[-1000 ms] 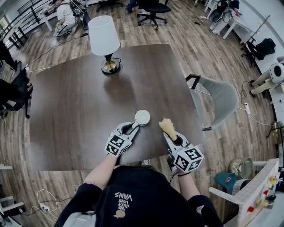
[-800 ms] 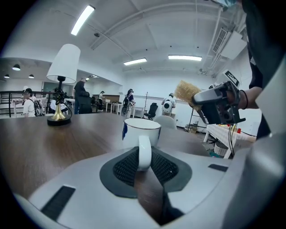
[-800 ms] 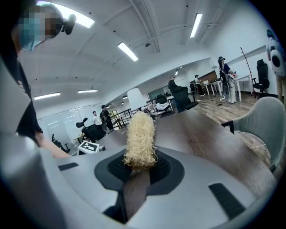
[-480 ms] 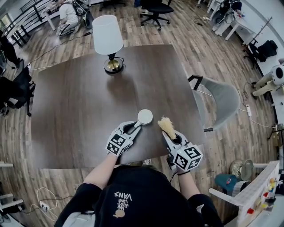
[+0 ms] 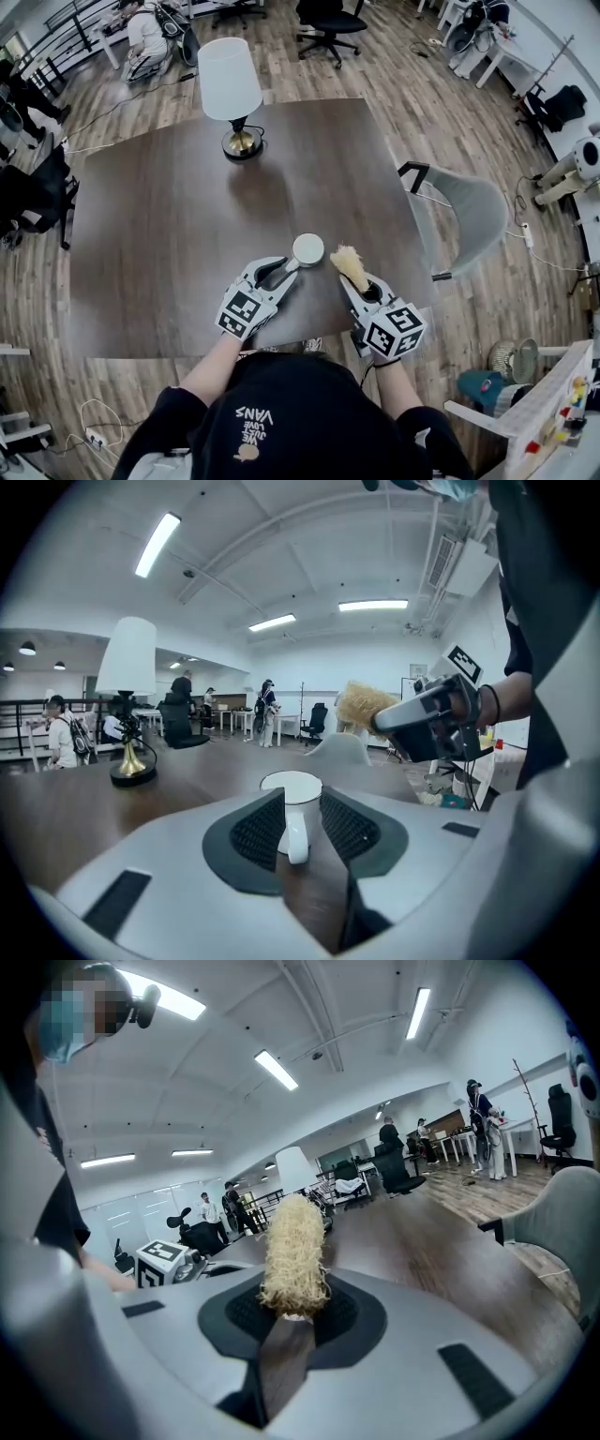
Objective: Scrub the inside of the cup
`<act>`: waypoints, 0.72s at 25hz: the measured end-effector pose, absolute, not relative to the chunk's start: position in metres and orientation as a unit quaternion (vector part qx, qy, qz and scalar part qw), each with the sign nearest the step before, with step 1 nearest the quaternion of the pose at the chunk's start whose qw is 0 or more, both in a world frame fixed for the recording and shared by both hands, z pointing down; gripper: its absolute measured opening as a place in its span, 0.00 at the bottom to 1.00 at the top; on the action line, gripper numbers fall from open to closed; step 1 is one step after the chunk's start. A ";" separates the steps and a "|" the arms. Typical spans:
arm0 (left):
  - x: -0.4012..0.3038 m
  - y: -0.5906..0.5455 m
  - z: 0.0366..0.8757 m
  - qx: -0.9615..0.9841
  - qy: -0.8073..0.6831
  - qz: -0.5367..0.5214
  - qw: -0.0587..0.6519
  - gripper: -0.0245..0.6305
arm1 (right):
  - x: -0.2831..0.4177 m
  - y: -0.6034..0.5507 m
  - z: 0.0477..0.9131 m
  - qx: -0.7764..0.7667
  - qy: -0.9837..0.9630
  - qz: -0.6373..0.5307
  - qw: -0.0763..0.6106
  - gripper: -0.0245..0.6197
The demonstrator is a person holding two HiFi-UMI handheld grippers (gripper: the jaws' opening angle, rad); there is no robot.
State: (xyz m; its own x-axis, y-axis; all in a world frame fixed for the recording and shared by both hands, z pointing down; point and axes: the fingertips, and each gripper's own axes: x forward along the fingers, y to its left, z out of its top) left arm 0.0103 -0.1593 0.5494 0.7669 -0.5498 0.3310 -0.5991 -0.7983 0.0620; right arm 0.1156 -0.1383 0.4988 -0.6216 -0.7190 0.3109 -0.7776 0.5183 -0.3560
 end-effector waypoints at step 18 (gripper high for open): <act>0.003 -0.150 0.460 0.932 -0.338 0.129 0.017 0.05 | 0.103 -0.143 0.470 0.426 -0.878 0.212 0.053 0.15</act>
